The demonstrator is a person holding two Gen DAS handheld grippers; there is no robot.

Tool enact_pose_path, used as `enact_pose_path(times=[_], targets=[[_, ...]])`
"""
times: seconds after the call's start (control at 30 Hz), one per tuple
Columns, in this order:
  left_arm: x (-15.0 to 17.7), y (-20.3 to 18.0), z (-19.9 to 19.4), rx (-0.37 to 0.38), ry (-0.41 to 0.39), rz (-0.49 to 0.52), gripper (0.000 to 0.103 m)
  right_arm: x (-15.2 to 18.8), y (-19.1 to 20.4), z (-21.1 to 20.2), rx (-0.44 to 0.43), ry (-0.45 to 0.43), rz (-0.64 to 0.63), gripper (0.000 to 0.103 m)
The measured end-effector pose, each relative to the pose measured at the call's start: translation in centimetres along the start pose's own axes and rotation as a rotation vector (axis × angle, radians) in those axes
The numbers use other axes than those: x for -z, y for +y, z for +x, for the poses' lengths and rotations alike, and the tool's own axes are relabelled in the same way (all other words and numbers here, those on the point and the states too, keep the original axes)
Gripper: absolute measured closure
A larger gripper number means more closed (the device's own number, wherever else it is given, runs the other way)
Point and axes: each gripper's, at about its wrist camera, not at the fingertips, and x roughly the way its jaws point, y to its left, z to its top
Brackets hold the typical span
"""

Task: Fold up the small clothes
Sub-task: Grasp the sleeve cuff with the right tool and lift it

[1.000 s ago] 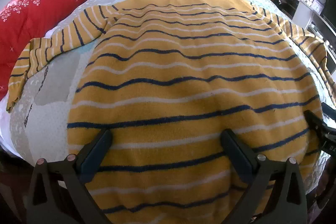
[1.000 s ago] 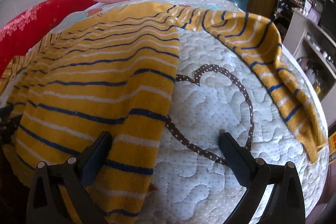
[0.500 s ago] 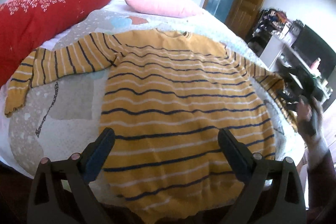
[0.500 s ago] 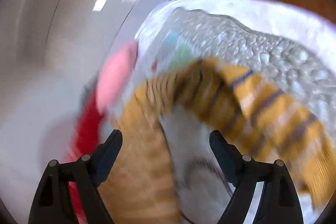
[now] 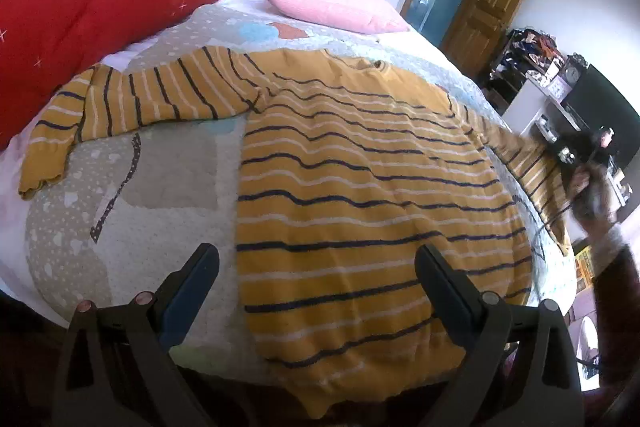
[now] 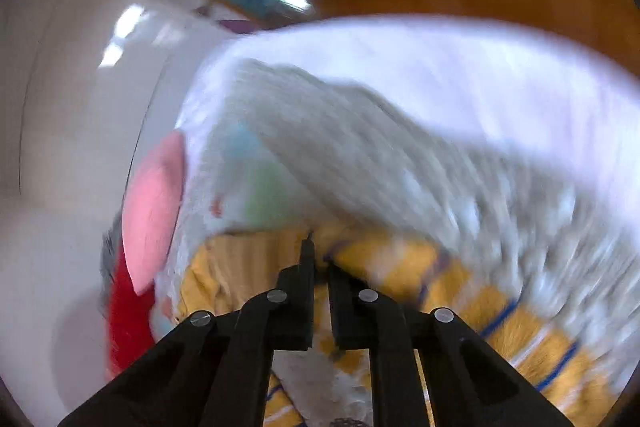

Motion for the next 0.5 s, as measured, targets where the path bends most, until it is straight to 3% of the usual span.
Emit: enact_pose_path(times=[0.1,0.2,0.33,0.5], targets=[[-0.1,0.0,0.2,0.004,-0.008,-0.01,0.005,-1.0,4.5,-4.0,-0.097,-0.062,-0.149,0.096],[0.1,-0.1,0.7,0.012,0.001,-0.016,0.005,0.0,4.8,-5.3,-0.125,-0.053,-0.182,0.096],[0.5,-0.4,1.4,0.023,0.034,-0.007,0.005,2.8,-1.2,-3.1,-0.063,0.041,-0.088,0.095],[0.7,-0.5,1.8,0.011,0.051,0.0,0.005,7.9,-9.6,-0.6,-0.073,0.165,0.099,0.095]])
